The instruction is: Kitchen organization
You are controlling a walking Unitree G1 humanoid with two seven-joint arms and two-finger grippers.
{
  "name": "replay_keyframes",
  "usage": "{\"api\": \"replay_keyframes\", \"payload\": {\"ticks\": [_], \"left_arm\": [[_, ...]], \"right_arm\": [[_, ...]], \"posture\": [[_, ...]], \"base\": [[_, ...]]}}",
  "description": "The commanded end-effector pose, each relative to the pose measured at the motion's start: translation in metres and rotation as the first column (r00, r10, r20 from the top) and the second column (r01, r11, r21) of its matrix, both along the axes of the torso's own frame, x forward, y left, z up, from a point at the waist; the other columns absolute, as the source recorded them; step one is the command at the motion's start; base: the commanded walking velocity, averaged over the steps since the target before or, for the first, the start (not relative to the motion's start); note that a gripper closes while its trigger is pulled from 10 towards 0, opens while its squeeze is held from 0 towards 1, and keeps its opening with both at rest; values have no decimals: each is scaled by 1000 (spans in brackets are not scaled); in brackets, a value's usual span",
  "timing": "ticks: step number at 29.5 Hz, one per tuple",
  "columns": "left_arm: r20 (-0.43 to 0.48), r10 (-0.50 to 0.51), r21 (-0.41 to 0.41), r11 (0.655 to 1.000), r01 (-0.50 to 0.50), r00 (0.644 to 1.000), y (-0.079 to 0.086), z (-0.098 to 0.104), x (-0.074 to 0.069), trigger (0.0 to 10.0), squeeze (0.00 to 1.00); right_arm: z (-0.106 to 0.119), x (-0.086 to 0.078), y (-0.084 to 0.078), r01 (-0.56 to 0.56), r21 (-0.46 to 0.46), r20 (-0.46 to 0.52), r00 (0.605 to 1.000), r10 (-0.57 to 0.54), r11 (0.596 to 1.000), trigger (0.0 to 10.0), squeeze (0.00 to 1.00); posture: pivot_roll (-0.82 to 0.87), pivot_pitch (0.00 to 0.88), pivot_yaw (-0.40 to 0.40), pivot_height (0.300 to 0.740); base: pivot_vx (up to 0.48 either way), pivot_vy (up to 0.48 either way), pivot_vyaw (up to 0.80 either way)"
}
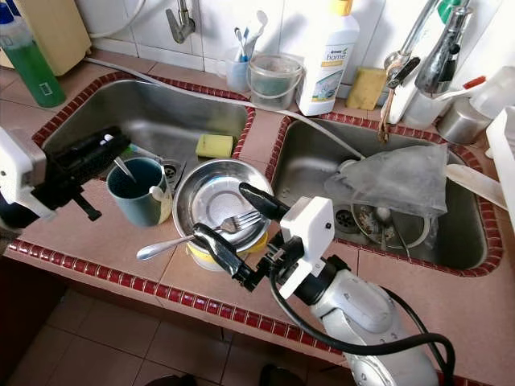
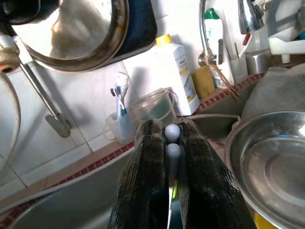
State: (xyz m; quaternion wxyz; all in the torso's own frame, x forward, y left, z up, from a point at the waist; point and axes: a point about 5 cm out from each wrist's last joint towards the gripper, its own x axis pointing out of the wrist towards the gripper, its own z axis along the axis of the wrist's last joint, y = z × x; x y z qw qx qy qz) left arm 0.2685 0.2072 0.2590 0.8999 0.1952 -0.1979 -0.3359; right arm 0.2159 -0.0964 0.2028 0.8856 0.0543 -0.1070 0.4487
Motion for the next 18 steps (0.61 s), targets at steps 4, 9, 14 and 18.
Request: {"api": "replay_keyframes", "payload": {"ticks": [4, 9, 14, 18], "left_arm": [[16, -14, 22, 1000, 14, 1000, 8, 16, 1, 10000, 0], [-13, -64, 24, 998, 64, 998, 5, 15, -2, 10000, 0], [-39, -101, 26, 994, 102, 994, 1, 13, -5, 10000, 0], [-58, -143, 28, 989, 145, 988, -2, 13, -8, 10000, 0]], "right_arm": [[1, 0, 1, -11, -3, 10, 1000, 11, 1000, 10000, 0], [2, 0, 1, -12, -2, 10, 1000, 12, 1000, 10000, 0], [1, 0, 1, -11, 0, 9, 1000, 11, 1000, 10000, 0], [1, 0, 1, -12, -1, 10, 1000, 12, 1000, 10000, 0]], "posture": [[-9, 160, -20, 740], [-8, 164, -18, 740], [-7, 164, -16, 740], [-6, 163, -16, 740]], "base": [[0, 0, 0], [0, 0, 0], [0, 0, 0], [0, 0, 0]]}}
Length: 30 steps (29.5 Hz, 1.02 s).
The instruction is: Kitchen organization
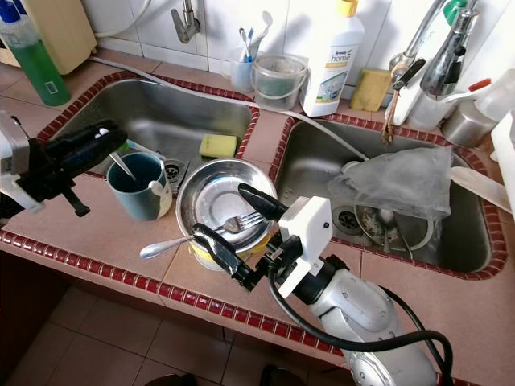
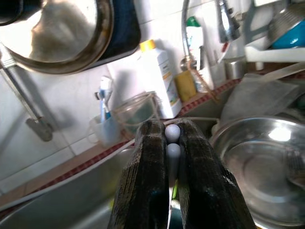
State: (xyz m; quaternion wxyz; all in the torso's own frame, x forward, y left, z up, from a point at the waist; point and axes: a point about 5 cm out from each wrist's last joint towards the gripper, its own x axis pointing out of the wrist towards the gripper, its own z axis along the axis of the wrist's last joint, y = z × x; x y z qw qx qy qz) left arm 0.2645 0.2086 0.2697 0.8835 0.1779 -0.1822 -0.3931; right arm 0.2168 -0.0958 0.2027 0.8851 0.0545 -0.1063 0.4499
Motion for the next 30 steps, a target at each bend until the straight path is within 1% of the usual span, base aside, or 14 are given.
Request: {"api": "replay_keyframes", "payload": {"ticks": [1, 2, 4, 7, 9, 11, 12, 16, 21, 25, 27, 30], "left_arm": [[-8, -38, 17, 999, 38, 999, -4, 3, -4, 10000, 0], [-17, -45, 10, 999, 45, 999, -4, 3, -5, 10000, 0], [-16, -59, 29, 998, 60, 998, -5, 4, -6, 10000, 0], [-45, -86, 36, 995, 88, 995, -5, 5, -9, 10000, 0], [-62, -96, 27, 995, 98, 993, -4, 7, -11, 10000, 0], [-69, -110, 40, 993, 113, 992, -3, 8, -13, 10000, 0], [-94, -126, 41, 991, 130, 988, -3, 9, -15, 10000, 0], [-140, -151, 54, 986, 160, 979, -2, 12, -19, 10000, 0], [-140, -148, 52, 986, 157, 979, 0, 16, -19, 10000, 0], [-131, -141, 66, 986, 150, 981, 1, 17, -19, 10000, 0], [-140, -149, 59, 986, 158, 979, 1, 18, -20, 10000, 0], [-157, -151, 69, 984, 163, 976, 3, 18, -21, 10000, 0]], "right_arm": [[1, -1, 0, -9, -1, 11, 1000, 9, 1000, 10000, 0], [1, -1, 0, -9, -1, 12, 1000, 9, 1000, 10000, 0], [2, 0, 1, -10, -1, 12, 1000, 10, 1000, 10000, 0], [1, -1, 1, -11, -1, 10, 1000, 11, 1000, 10000, 0], [1, -1, 1, -13, -1, 9, 1000, 13, 1000, 10000, 0], [1, -1, 1, -13, -1, 8, 1000, 13, 1000, 10000, 0], [1, -1, 1, -13, -1, 8, 1000, 13, 1000, 10000, 0], [1, 0, 1, -17, 0, 9, 1000, 17, 1000, 10000, 0], [1, 1, 2, -20, 1, 11, 1000, 20, 1000, 10000, 0], [1, 1, 2, -22, 1, 12, 1000, 22, 1000, 10000, 0], [1, 1, 3, -23, 1, 12, 1000, 23, 1000, 10000, 0], [1, 1, 3, -22, 2, 11, 1000, 22, 1000, 10000, 0]], "posture": [[-7, 162, -15, 740], [-7, 163, -15, 740], [-6, 163, -15, 740], [-5, 163, -14, 740], [-4, 164, -14, 740], [-3, 166, -14, 740], [0, 164, -15, 740], [4, 162, -17, 740], [8, 159, -20, 740], [9, 157, -20, 740], [9, 156, -18, 740], [12, 154, -21, 740]], "base": [[0, 0, 0], [0, 0, 0], [0, 0, 0], [0, 0, 0], [0, 0, 0], [0, 0, 0], [0, 0, 0], [0, 0, 0], [0, 0, 0], [0, 0, 0], [0, 0, 0], [0, 0, 0]]}}
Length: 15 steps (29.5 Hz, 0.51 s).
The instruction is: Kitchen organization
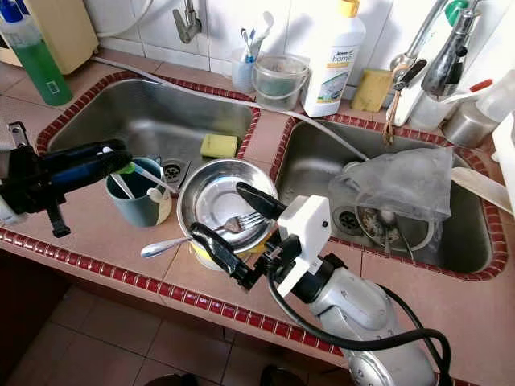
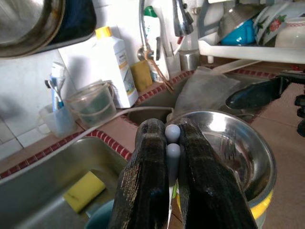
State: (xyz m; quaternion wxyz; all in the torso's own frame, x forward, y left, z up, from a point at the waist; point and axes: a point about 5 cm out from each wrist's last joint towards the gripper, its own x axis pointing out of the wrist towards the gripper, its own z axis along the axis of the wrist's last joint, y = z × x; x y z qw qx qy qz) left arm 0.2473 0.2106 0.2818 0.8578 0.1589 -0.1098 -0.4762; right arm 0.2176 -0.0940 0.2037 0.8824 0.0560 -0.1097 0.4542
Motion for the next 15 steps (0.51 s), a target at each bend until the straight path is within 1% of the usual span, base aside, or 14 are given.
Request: {"api": "replay_keyframes", "payload": {"ticks": [1, 6, 7, 8, 9, 11, 12, 13, 14, 15], "left_arm": [[2, -14, 24, 1000, 14, 1000, 2, 7, -5, 10000, 0], [-23, -25, 35, 999, 26, 999, 4, 9, -7, 10000, 0], [-23, -25, 48, 999, 26, 999, 5, 9, -8, 10000, 0], [-23, -25, 48, 999, 26, 999, 5, 9, -8, 10000, 0], [-38, -14, 44, 999, 16, 999, 9, 11, -7, 10000, 0], [-38, -14, 44, 999, 16, 999, 9, 11, -7, 10000, 0], [-31, -5, 42, 999, 6, 1000, 10, 12, -6, 10000, 0], [-5, -1, 33, 999, 1, 1000, 10, 15, -5, 10000, 0], [9, 5, 14, 1000, -5, 1000, 9, 17, -3, 10000, 0], [45, 8, 7, 1000, -8, 999, 7, 20, -2, 10000, 0]], "right_arm": [[-1, 0, 1, -13, -3, 5, 1000, 13, 1000, 10000, 0], [-1, -1, 1, -14, -1, 5, 1000, 14, 1000, 10000, 0], [-1, 0, 1, -15, -1, 5, 1000, 15, 1000, 10000, 0], [-1, 0, 1, -15, -1, 5, 1000, 15, 1000, 10000, 0], [-1, 0, 2, -18, -1, 6, 1000, 18, 1000, 10000, 0], [-1, 0, 2, -18, -1, 6, 1000, 18, 1000, 10000, 0], [-1, 0, 2, -20, -1, 7, 1000, 20, 1000, 10000, 0], [-1, 0, 3, -21, 0, 7, 1000, 21, 1000, 10000, 0], [-1, 0, 3, -21, 1, 8, 1000, 21, 1000, 10000, 0], [-1, 0, 3, -22, 1, 9, 1000, 22, 1000, 10000, 0]], "posture": [[13, 153, -21, 740], [17, 151, -23, 740], [20, 149, -22, 740], [20, 149, -22, 740], [24, 146, -26, 740], [24, 146, -26, 740], [24, 146, -26, 740], [23, 144, -24, 740], [20, 145, -23, 740], [18, 144, -22, 740]], "base": [[0, 0, 0], [0, 0, 0], [0, 0, 0], [0, 0, 0], [0, 0, 0], [0, 0, 0], [0, 0, 0], [0, 0, 0], [0, 0, 0], [0, 0, 0]]}}
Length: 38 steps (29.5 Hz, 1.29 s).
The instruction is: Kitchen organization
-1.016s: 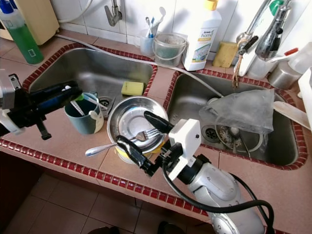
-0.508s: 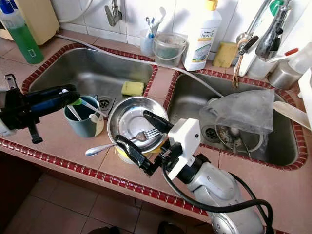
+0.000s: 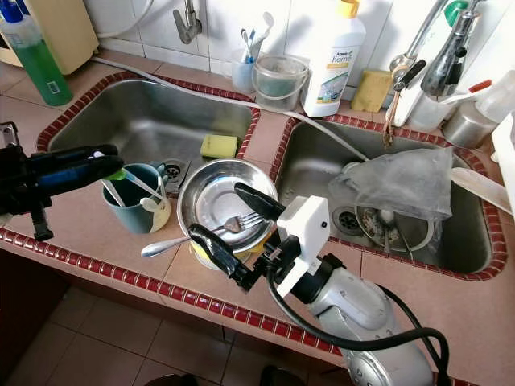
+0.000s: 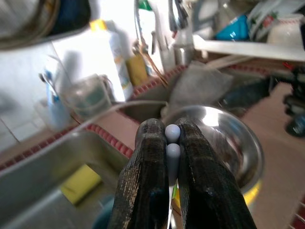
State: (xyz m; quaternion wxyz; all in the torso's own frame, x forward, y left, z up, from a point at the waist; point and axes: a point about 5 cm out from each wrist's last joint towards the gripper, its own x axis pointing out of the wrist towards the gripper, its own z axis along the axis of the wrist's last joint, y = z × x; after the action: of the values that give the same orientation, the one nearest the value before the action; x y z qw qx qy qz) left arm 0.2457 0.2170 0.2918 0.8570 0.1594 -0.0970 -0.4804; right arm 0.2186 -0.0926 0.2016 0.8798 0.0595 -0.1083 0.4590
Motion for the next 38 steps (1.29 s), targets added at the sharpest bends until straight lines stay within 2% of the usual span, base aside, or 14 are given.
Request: {"api": "replay_keyframes", "payload": {"ticks": [1, 6, 11, 18, 21, 24, 29, 30, 35, 38], "left_arm": [[96, 23, -16, 1000, -21, 995, 0, 12, 0, 10000, 0], [131, 62, -73, 996, -52, 989, 1, 18, 6, 10000, 0], [147, 67, -82, 995, -55, 987, 0, 20, 7, 10000, 0], [221, 89, -138, 989, -59, 971, 2, 43, 12, 10000, 0], [245, 94, -152, 987, -58, 965, 0, 45, 15, 10000, 0], [249, 115, -197, 978, -66, 962, -2, 44, 22, 10000, 0], [248, 150, -275, 958, -79, 957, -14, 32, 39, 10000, 0], [231, 159, -303, 949, -84, 960, -19, 25, 46, 10000, 0], [230, 155, -329, 942, -73, 961, -36, 12, 66, 10000, 0], [236, 162, -342, 937, -74, 958, -39, 12, 72, 10000, 0]], "right_arm": [[1, -1, 2, -10, -3, 13, 1000, 10, 1000, 10000, 0], [2, -1, 1, -5, -4, 14, 1000, 5, 1000, 10000, 0], [2, -1, 1, -4, -4, 15, 1000, 4, 1000, 10000, 0], [3, 0, 1, 4, 0, 18, 1000, -4, 1000, 10000, 0], [3, 0, 1, 4, 1, 18, 1000, -4, 1000, 10000, 0], [4, 1, 1, 6, 5, 19, 1000, -6, 1000, 10000, 0], [7, 2, 3, 14, 25, 26, 1000, -15, 1000, 10000, 0], [8, 1, 4, 20, 37, 27, 999, -21, 999, 10000, 0], [14, -3, 5, 41, 101, 9, 999, -42, 994, 10000, 0], [16, -4, 4, 50, 113, 5, 999, -50, 992, 10000, 0]], "posture": [[18, 144, -22, 740], [7, 146, -21, 740], [6, 148, -19, 740], [-1, 151, -16, 740], [-4, 153, -16, 740], [-6, 154, -15, 740], [-23, 153, -9, 740], [-32, 154, -10, 740], [-58, 158, -4, 740], [-70, 163, -3, 740]], "base": [[0, 0, 0], [0, 0, 0], [0, 0, 0], [0, 0, 0], [0, 0, 0], [0, 0, 0], [0, 0, 0], [0, 0, 0], [0, 0, 0], [0, 0, 0]]}}
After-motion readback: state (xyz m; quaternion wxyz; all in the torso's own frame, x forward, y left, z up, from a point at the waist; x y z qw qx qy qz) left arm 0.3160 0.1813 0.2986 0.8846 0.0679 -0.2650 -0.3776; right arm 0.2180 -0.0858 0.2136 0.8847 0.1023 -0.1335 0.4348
